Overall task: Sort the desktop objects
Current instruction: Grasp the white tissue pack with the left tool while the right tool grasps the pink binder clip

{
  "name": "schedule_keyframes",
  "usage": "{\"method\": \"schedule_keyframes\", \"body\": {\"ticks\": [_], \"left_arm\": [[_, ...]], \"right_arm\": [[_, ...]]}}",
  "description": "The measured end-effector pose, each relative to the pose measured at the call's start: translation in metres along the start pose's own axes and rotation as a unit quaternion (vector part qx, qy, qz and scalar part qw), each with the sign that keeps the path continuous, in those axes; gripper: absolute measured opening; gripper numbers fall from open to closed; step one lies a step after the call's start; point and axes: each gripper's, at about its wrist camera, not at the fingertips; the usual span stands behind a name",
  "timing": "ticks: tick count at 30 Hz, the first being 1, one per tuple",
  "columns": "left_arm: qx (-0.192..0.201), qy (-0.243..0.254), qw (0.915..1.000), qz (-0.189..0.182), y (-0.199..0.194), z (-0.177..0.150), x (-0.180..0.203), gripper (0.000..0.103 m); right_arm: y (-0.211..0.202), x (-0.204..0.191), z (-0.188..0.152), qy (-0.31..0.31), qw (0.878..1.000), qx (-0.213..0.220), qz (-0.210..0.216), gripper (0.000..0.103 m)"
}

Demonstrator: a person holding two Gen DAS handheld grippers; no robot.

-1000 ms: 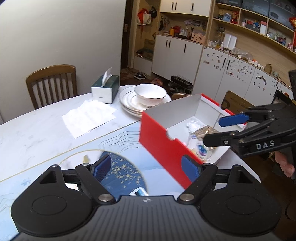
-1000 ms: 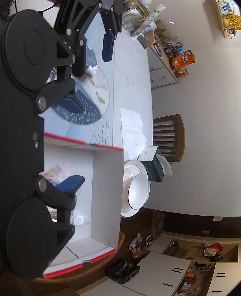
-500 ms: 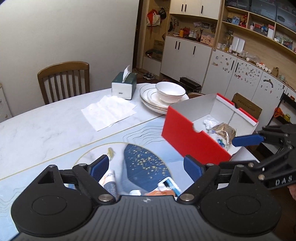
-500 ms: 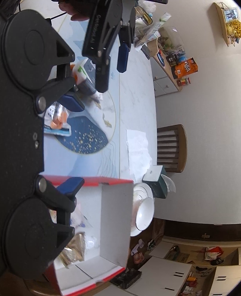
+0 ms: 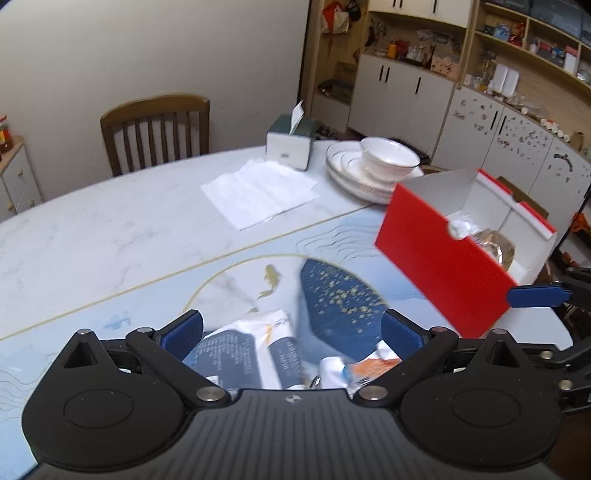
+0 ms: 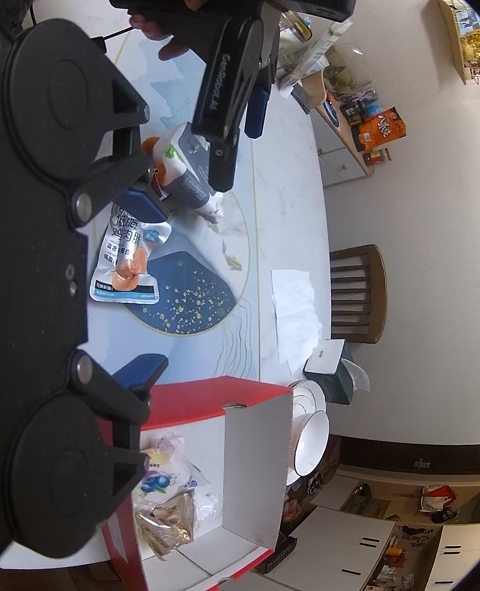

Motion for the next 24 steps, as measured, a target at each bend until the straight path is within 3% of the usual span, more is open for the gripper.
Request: {"method": "schedule_keyframes", "body": {"ticks": [13, 24], "left_arm": [[-0.057, -0.012, 0.9979, 0.028, 0.041, 0.005, -0.021, 0.103], [-0.093, -0.009, 0.9942, 0.053, 0.063, 0.007, -0.027, 0.103]], "right_arm": [[0.02, -0.02, -0.006, -0.017, 1.0, -0.023, 0.011, 0.077], [0.052, -0.072, -0.006, -0.08, 0.996, -0.039, 0.031, 0.077]]}}
Point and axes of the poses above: each gripper's, at about its wrist camera, not at the fingertips, and y roughly the way its jaws point, x to its right, z to its top, and after that the axes turned 8 degrees about -x, right-handed
